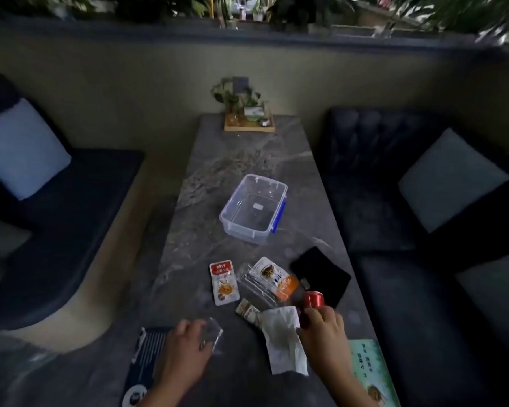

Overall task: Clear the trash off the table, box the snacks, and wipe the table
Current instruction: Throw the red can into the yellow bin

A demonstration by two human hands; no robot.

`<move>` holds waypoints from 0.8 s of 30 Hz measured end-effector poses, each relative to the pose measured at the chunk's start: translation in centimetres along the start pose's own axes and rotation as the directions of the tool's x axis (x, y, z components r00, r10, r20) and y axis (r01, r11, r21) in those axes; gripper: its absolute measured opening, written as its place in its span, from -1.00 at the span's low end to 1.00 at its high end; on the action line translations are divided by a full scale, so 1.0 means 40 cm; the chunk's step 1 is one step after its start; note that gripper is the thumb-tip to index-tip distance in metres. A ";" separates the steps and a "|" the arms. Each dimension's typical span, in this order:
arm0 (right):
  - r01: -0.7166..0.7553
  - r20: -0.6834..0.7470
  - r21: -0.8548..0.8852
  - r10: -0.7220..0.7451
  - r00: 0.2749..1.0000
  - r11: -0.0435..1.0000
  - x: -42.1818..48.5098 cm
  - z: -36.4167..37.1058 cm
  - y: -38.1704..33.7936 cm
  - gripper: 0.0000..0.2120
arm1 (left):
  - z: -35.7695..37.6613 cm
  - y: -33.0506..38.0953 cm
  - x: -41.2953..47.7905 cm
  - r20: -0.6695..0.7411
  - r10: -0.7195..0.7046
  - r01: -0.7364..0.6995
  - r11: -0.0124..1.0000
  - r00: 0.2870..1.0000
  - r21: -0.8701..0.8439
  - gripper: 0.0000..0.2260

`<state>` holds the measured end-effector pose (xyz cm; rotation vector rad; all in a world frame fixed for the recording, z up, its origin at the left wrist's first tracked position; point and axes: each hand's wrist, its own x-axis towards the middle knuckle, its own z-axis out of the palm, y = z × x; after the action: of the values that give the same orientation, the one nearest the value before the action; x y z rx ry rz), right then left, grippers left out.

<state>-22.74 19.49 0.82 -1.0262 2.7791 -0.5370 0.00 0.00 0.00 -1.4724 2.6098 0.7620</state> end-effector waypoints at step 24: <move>-0.379 0.202 0.286 0.331 0.922 0.880 0.047 0.001 0.090 -0.34 | 0.028 0.061 0.036 0.006 -0.069 0.069 0.993 0.998 -0.098 -0.35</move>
<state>-26.33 20.77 -0.57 -0.4494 2.5444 -0.7857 -2.99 0.39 -0.43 -1.5764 2.5384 0.8954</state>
